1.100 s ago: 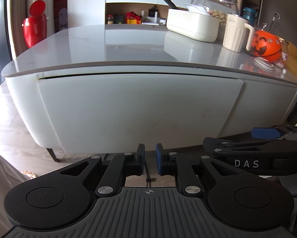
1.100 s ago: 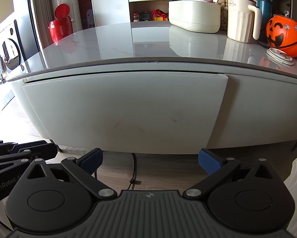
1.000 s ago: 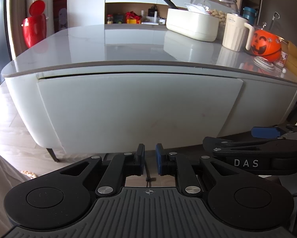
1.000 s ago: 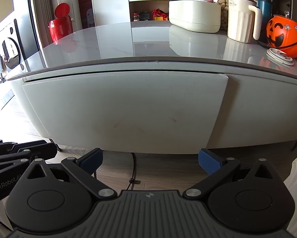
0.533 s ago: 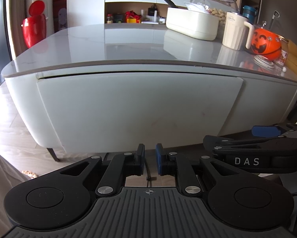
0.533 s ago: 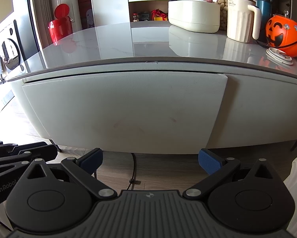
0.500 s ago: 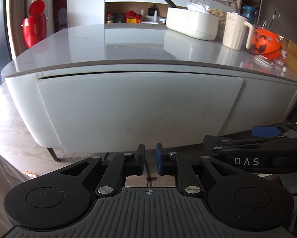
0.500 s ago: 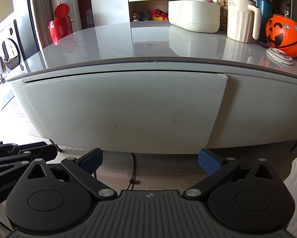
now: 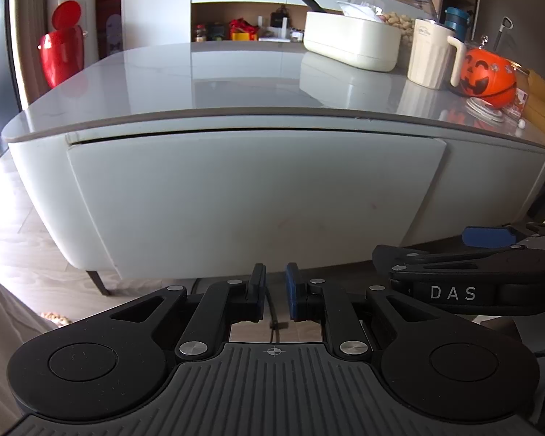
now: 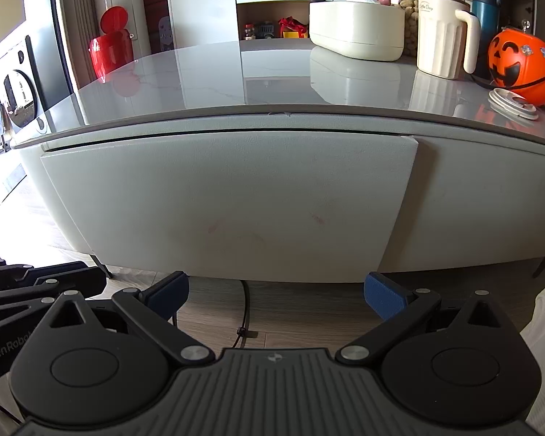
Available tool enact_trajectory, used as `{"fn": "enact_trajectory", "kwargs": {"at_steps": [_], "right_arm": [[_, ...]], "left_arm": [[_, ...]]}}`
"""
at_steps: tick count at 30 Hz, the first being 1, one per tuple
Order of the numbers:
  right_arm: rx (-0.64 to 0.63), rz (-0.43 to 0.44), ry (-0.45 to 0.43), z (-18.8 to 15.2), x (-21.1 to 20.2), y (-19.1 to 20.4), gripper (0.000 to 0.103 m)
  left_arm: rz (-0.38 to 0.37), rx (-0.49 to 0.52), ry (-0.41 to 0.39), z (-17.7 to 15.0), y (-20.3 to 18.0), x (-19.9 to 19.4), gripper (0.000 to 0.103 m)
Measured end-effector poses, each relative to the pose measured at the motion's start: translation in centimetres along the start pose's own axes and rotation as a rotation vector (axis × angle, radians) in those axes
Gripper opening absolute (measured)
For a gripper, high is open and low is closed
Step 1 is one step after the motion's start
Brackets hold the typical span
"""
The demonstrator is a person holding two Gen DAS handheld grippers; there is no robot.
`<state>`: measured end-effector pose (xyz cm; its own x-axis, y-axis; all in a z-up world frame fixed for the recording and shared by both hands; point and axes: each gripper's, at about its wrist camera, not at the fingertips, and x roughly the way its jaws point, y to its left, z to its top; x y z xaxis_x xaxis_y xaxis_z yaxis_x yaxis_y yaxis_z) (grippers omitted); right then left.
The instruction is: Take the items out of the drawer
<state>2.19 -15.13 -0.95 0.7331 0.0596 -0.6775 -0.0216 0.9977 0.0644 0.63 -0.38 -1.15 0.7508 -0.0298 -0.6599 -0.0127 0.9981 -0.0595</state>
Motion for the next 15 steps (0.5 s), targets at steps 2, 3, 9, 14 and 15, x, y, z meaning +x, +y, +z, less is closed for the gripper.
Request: {"fn": "enact_trajectory", "kwargs": {"at_steps": [2, 3, 9, 14, 15], "right_arm": [[0.000, -0.001, 0.001, 0.01, 0.00, -0.01, 0.103], [0.001, -0.001, 0.001, 0.01, 0.00, 0.00, 0.103], [0.011, 0.000, -0.008, 0.12, -0.34, -0.04, 0.103], [0.038, 0.013, -0.011, 0.46, -0.67, -0.48, 0.103], [0.049, 0.018, -0.008, 0.54, -0.70, -0.68, 0.103]], "left_arm": [[0.000, 0.000, 0.000, 0.01, -0.01, 0.00, 0.015], [0.000, 0.000, 0.000, 0.01, -0.01, 0.00, 0.015], [-0.006, -0.009, 0.001, 0.13, 0.04, -0.12, 0.015], [-0.013, -0.019, 0.011, 0.51, 0.21, -0.07, 0.015], [-0.017, -0.023, 0.013, 0.60, 0.29, -0.05, 0.015]]}}
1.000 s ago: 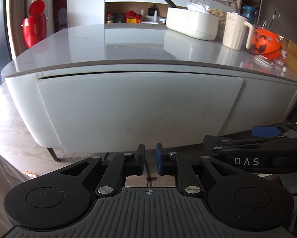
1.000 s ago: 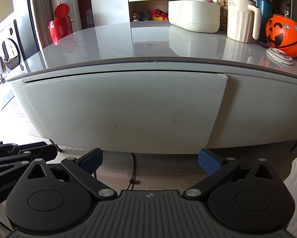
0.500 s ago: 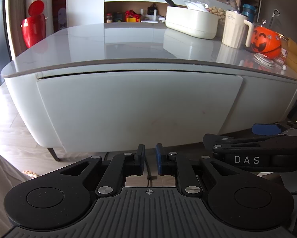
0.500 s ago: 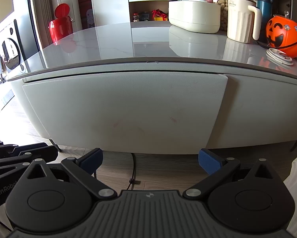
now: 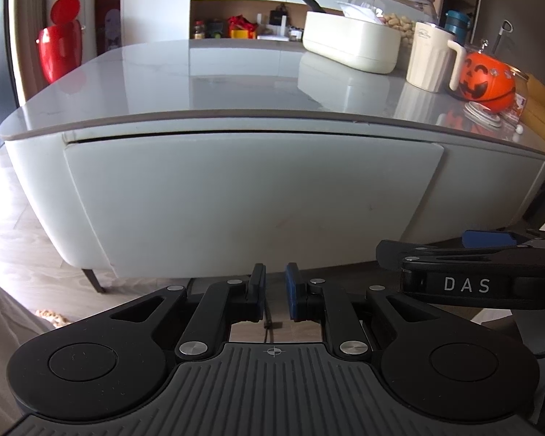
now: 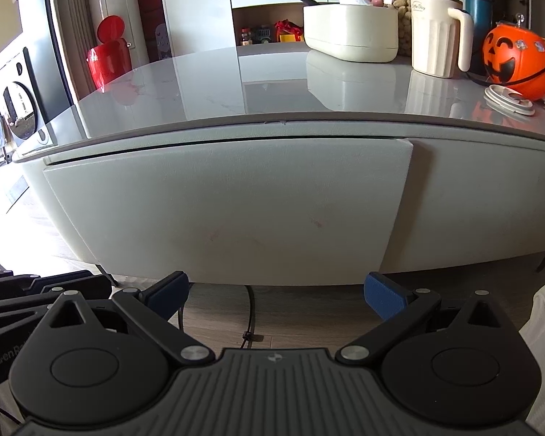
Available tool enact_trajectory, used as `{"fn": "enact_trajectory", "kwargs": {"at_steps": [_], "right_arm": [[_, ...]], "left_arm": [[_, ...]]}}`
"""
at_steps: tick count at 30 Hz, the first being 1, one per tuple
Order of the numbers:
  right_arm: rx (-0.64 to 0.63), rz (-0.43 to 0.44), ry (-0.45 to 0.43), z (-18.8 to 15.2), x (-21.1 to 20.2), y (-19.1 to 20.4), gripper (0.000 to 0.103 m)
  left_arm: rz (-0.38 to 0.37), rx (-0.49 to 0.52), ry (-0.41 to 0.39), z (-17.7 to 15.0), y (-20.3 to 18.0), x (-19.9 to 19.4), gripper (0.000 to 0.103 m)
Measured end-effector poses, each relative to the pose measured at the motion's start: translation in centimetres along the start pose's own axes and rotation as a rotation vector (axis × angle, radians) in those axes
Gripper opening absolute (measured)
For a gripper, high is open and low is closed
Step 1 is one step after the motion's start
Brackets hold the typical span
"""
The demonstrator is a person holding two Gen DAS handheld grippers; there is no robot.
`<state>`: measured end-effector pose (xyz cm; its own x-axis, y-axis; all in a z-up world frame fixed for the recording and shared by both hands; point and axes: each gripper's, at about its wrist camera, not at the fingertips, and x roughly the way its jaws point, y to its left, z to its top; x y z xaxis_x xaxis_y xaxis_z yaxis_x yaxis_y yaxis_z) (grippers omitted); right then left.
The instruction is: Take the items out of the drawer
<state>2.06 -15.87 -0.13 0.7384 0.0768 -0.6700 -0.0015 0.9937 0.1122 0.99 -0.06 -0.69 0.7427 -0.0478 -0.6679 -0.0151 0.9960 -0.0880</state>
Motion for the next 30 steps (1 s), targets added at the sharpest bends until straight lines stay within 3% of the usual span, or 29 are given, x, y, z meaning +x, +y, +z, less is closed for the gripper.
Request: {"fn": "enact_trajectory", "kwargs": {"at_steps": [10, 18, 24, 28, 30], "right_arm": [[0.056, 0.029, 0.048, 0.8, 0.7, -0.9, 0.103], [-0.008, -0.020, 0.017, 3.7, 2.1, -1.8, 0.103], [-0.085, 0.030, 0.007, 7.0, 3.8, -3.6, 0.103], [-0.158, 0.068, 0.013, 8.7, 4.6, -5.0, 0.103], [-0.194, 0.060, -0.006, 9.2, 4.9, -5.6, 0.103]], "left_arm": [[0.036, 0.007, -0.028, 3.5, 1.8, 0.6, 0.016], [0.111, 0.020, -0.014, 6.3, 4.6, 2.0, 0.016], [0.086, 0.019, 0.001, 7.5, 6.8, 2.6, 0.017], [0.038, -0.004, -0.079, 8.9, 11.0, 1.4, 0.018], [0.058, 0.017, -0.131, 9.2, 13.2, 1.3, 0.019]]}}
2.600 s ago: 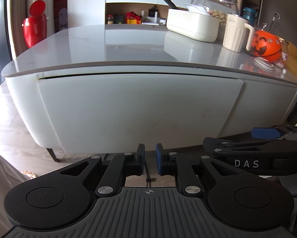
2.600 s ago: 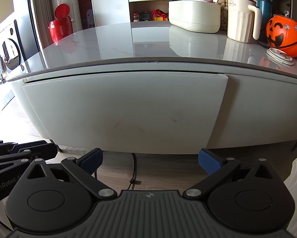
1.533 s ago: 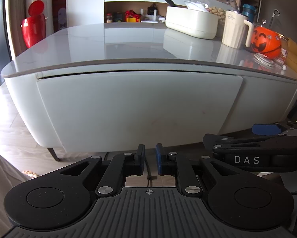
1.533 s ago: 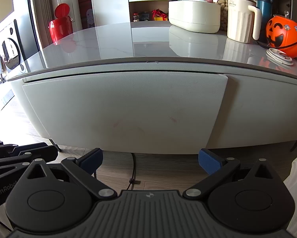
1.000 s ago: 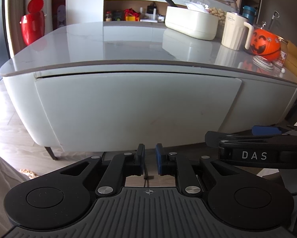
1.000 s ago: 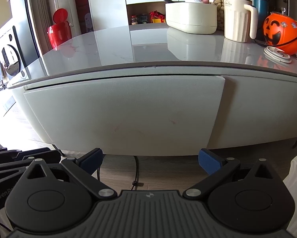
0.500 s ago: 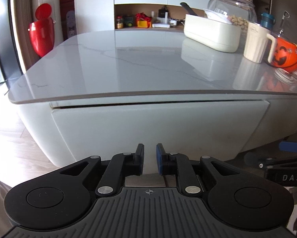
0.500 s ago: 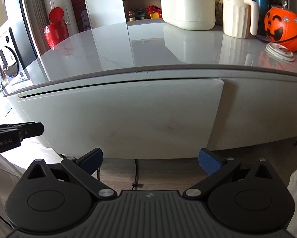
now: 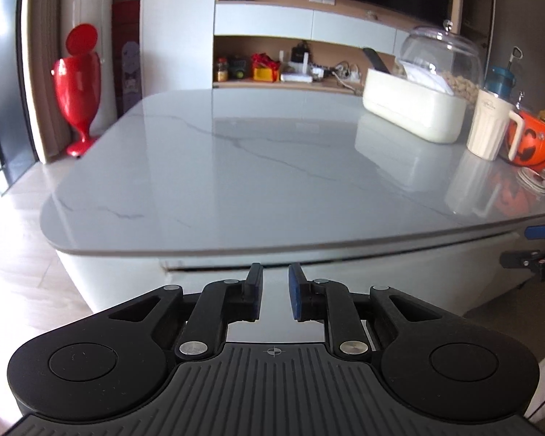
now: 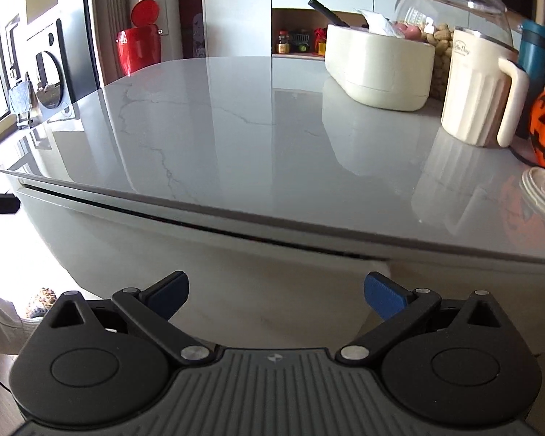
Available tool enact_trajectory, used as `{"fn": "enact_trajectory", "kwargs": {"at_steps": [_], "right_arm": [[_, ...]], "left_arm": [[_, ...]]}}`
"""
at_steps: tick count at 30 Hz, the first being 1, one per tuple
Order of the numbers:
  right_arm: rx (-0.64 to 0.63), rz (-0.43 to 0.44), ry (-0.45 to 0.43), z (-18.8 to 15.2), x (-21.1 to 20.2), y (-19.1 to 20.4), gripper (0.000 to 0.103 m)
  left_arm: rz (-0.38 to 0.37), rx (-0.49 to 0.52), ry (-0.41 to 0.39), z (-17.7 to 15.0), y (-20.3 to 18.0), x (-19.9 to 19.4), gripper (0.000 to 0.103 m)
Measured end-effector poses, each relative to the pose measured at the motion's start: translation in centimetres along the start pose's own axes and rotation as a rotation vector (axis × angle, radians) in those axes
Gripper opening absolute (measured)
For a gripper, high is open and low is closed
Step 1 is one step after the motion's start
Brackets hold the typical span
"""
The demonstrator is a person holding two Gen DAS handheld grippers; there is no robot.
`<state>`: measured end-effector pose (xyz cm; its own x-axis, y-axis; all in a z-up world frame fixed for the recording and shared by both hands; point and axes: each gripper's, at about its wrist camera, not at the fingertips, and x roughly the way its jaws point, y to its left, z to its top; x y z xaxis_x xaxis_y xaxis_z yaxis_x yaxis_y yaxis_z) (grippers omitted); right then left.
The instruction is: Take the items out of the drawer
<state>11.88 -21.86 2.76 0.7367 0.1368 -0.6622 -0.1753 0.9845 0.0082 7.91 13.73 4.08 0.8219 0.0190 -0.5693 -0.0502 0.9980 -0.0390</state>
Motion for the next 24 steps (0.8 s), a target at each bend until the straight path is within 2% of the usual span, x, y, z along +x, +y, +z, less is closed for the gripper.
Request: {"fn": "enact_trajectory", "kwargs": {"at_steps": [2, 5, 7, 8, 10, 11, 13, 15, 18, 24], "right_arm": [[0.017, -0.011, -0.022, 0.1, 0.3, -1.0, 0.103], [0.115, -0.009, -0.039, -0.4, 1.1, -2.5, 0.103], [0.134, -0.025, -0.028, -0.4, 1.8, -2.6, 0.103], [0.125, -0.034, -0.033, -0.4, 1.8, -2.5, 0.103], [0.117, -0.036, -0.040, -0.4, 1.8, -2.6, 0.103], [0.123, -0.034, -0.038, -0.5, 1.8, -2.7, 0.103], [0.138, -0.035, -0.038, -0.5, 1.8, -2.8, 0.103], [0.160, -0.035, -0.041, -0.3, 1.8, -3.1, 0.103], [0.188, -0.033, -0.052, -0.2, 1.7, -3.6, 0.103], [0.223, -0.020, -0.030, -0.4, 2.2, -4.3, 0.103]], "left_arm": [[0.040, -0.048, 0.008, -0.4, 2.1, 0.5, 0.019], [0.068, -0.263, -0.009, -1.9, 5.7, 0.7, 0.019], [0.042, -0.410, -0.022, -2.1, 7.8, 0.7, 0.019], [0.006, -0.480, -0.042, -2.1, 8.9, 0.6, 0.019], [-0.050, -0.582, -0.066, -2.4, 10.5, 0.7, 0.019], [-0.052, -0.615, -0.056, -2.6, 10.9, 0.9, 0.019], [-0.031, -0.612, -0.018, -2.7, 11.0, 1.4, 0.019], [-0.025, -0.550, 0.017, -2.6, 10.2, 1.8, 0.019], [-0.028, -0.497, 0.015, -2.6, 9.5, 1.8, 0.019], [-0.042, -0.535, 0.023, -2.9, 10.0, 2.5, 0.022]]}}
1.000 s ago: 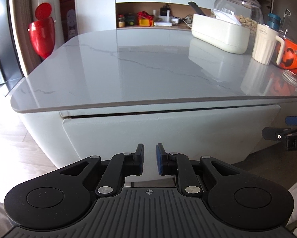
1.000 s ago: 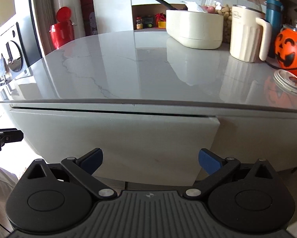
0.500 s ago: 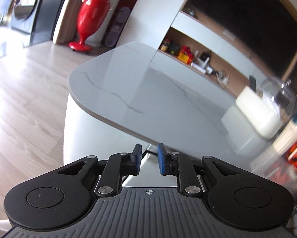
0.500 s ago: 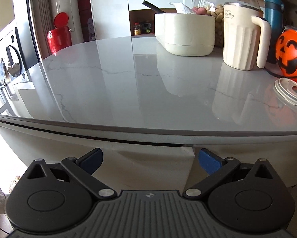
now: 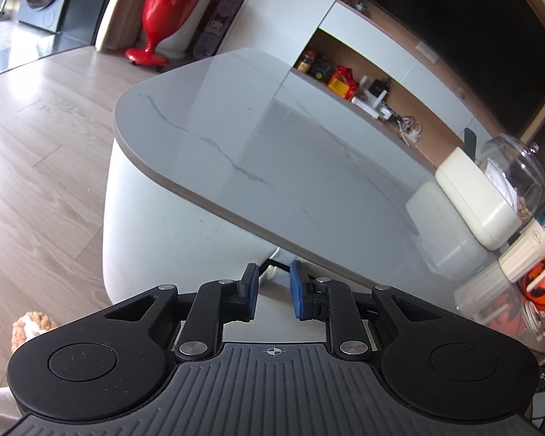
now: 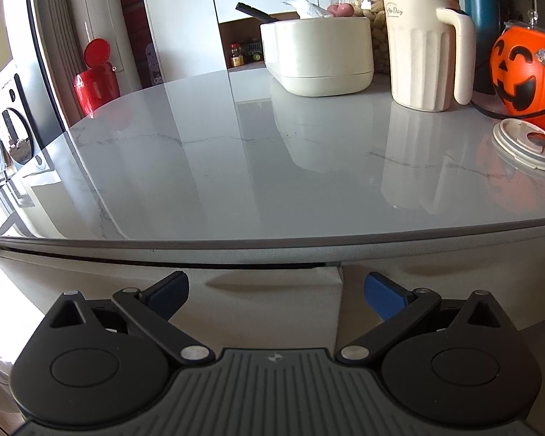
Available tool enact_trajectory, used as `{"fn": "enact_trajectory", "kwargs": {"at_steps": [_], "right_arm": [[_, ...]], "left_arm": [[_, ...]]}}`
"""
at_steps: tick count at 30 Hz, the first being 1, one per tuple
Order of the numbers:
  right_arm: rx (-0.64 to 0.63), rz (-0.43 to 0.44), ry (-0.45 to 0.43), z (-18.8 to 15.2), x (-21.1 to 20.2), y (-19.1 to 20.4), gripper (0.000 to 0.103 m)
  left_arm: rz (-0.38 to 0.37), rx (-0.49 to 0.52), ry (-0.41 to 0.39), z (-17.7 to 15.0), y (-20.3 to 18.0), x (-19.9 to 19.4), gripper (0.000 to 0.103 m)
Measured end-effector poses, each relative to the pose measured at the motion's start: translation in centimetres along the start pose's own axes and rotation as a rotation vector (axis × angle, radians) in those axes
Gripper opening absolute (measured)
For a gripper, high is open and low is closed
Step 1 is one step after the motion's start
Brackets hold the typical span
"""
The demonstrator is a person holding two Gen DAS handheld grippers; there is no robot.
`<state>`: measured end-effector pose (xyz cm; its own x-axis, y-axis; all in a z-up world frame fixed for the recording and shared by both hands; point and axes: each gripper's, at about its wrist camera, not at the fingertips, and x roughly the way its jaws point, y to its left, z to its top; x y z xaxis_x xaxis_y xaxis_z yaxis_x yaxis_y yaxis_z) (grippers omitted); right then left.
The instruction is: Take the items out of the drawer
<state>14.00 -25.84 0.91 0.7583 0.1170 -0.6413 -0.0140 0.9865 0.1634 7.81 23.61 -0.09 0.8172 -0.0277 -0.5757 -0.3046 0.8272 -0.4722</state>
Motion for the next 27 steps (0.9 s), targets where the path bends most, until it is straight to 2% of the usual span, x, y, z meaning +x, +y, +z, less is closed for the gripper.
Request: {"fn": "enact_trajectory", "kwargs": {"at_steps": [8, 9, 10, 11, 13, 15, 20, 21, 23, 24, 25, 27], "right_arm": [[0.053, 0.021, 0.014, 0.6, 1.3, -0.6, 0.103], [0.058, 0.026, 0.011, 0.7, 1.4, -0.6, 0.103], [0.059, 0.042, 0.009, 0.7, 1.4, -0.7, 0.103], [0.060, 0.074, 0.013, 0.7, 1.4, -0.6, 0.103], [0.026, 0.053, 0.015, 0.4, 1.4, -0.1, 0.103], [-0.007, 0.048, 0.017, 0.2, 1.3, 0.2, 0.103], [0.019, 0.081, 0.038, 0.0, 0.4, -0.4, 0.103], [0.016, 0.083, 0.051, 0.0, 0.3, -0.4, 0.102], [0.014, 0.068, 0.066, 0.3, -0.6, -0.1, 0.100], [0.019, 0.056, 0.038, 0.4, -1.3, 0.2, 0.100], [0.010, 0.046, 0.005, 0.6, -2.1, 0.7, 0.100], [-0.032, 0.014, -0.014, 1.1, -2.7, 2.4, 0.100]], "left_arm": [[0.014, 0.035, -0.015, -0.1, -0.6, 0.1, 0.023], [0.011, 0.033, -0.012, -0.1, -0.6, 0.1, 0.024], [-0.003, 0.030, 0.002, -0.2, -0.6, 0.3, 0.033], [-0.009, 0.035, 0.011, -0.3, -0.8, 0.4, 0.035], [0.002, 0.080, 0.009, -0.6, -1.4, 0.4, 0.039], [0.008, 0.104, 0.014, -0.7, -1.7, 0.3, 0.041], [0.026, 0.123, 0.055, -0.7, -2.0, -0.6, 0.040], [0.043, 0.137, 0.050, -0.6, -2.3, -1.1, 0.034], [0.073, 0.206, -0.029, -0.6, -3.8, -2.8, 0.034], [0.083, 0.260, -0.060, -0.7, -5.0, -3.5, 0.034], [0.092, 0.306, -0.065, -0.8, -6.2, -3.5, 0.034], [0.098, 0.354, -0.011, -1.1, -8.4, -2.3, 0.034]]}}
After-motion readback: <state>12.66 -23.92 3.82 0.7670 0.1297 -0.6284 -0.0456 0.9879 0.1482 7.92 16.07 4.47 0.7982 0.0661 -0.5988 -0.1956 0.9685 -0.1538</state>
